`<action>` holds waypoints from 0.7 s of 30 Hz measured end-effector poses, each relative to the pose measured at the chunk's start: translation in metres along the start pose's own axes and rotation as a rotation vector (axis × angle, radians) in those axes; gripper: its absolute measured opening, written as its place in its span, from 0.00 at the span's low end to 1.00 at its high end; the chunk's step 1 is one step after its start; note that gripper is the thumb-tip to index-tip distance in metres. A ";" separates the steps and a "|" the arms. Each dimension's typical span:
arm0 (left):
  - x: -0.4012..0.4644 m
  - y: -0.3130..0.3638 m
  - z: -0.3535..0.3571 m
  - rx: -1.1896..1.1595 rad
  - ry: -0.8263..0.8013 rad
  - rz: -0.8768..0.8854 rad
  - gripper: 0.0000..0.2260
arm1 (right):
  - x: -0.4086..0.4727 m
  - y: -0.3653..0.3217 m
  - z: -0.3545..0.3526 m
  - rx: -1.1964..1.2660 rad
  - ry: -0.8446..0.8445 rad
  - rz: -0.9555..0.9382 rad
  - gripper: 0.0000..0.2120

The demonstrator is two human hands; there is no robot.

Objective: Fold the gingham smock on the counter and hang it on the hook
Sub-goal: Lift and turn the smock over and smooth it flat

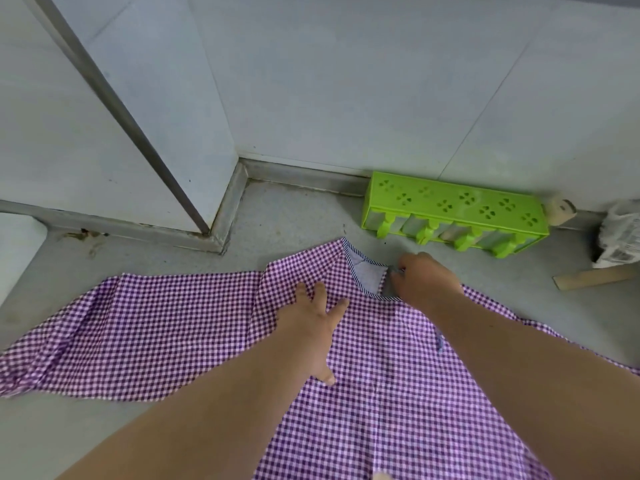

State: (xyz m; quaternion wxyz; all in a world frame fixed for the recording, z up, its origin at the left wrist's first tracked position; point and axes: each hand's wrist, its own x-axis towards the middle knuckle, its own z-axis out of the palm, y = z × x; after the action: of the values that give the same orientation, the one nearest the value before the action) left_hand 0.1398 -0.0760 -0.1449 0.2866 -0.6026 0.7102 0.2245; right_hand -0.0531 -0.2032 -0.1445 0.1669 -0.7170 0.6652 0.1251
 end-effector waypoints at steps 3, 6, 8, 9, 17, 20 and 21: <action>0.003 0.002 -0.006 0.031 -0.008 0.001 0.67 | 0.011 0.001 -0.011 0.024 -0.016 -0.027 0.14; 0.005 0.005 -0.010 0.070 -0.023 -0.006 0.68 | 0.023 0.003 -0.024 0.060 -0.023 -0.014 0.13; 0.005 0.007 -0.012 0.084 -0.037 -0.010 0.68 | 0.030 -0.001 -0.034 0.160 -0.082 0.004 0.17; 0.006 0.007 -0.014 0.091 -0.047 -0.011 0.68 | 0.032 -0.006 -0.039 0.252 -0.109 0.005 0.18; 0.006 0.010 -0.016 0.109 -0.081 -0.022 0.69 | 0.011 -0.027 -0.047 0.768 0.093 -0.121 0.11; 0.006 0.010 -0.017 0.105 -0.082 -0.021 0.69 | -0.004 -0.008 -0.038 0.344 0.216 -0.164 0.12; 0.005 0.010 -0.017 0.102 -0.081 -0.022 0.68 | -0.006 0.000 -0.032 0.248 0.179 -0.109 0.15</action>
State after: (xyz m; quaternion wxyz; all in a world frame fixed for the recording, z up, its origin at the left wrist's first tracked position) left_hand 0.1269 -0.0891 -0.1364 0.3480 -0.5855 0.7017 0.2090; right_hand -0.0546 -0.2102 -0.1129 0.2007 -0.7340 0.6480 -0.0318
